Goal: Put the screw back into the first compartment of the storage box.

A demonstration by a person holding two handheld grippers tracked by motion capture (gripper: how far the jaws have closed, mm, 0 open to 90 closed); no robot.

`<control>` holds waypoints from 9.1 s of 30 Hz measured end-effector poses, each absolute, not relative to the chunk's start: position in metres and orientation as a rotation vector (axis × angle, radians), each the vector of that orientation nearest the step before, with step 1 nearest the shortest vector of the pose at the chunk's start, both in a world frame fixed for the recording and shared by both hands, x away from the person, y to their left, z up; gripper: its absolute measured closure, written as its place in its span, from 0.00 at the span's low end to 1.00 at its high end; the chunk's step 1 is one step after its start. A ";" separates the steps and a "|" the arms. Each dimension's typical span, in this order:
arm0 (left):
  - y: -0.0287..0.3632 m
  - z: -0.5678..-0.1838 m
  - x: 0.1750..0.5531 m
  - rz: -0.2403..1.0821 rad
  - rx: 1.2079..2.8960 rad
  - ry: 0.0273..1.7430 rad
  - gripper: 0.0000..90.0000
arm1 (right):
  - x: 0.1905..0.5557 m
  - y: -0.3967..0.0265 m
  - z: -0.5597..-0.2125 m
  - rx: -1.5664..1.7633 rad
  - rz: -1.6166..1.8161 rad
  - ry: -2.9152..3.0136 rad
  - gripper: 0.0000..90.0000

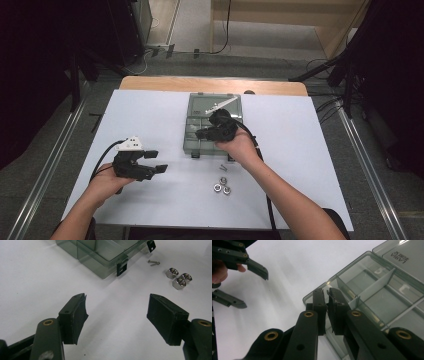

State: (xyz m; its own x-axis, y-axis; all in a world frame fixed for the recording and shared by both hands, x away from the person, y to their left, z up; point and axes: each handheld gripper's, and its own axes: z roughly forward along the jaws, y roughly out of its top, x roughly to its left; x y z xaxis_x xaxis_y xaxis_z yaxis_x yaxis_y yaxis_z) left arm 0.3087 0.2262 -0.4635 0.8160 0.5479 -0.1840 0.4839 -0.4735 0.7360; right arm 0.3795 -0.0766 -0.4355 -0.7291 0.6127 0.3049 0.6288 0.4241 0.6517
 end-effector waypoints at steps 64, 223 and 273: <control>0.233 -0.460 0.310 0.099 2.113 0.764 0.35 | 0.392 -0.060 -0.437 -1.128 -1.313 -2.629 0.44; 0.231 -0.462 0.316 0.115 2.164 0.751 0.35 | 0.313 -0.125 -0.500 -1.329 -0.973 -2.701 0.94; 0.231 -0.462 0.316 0.119 2.165 0.754 0.35 | 0.299 -0.109 -0.498 -1.281 -0.918 -2.788 0.97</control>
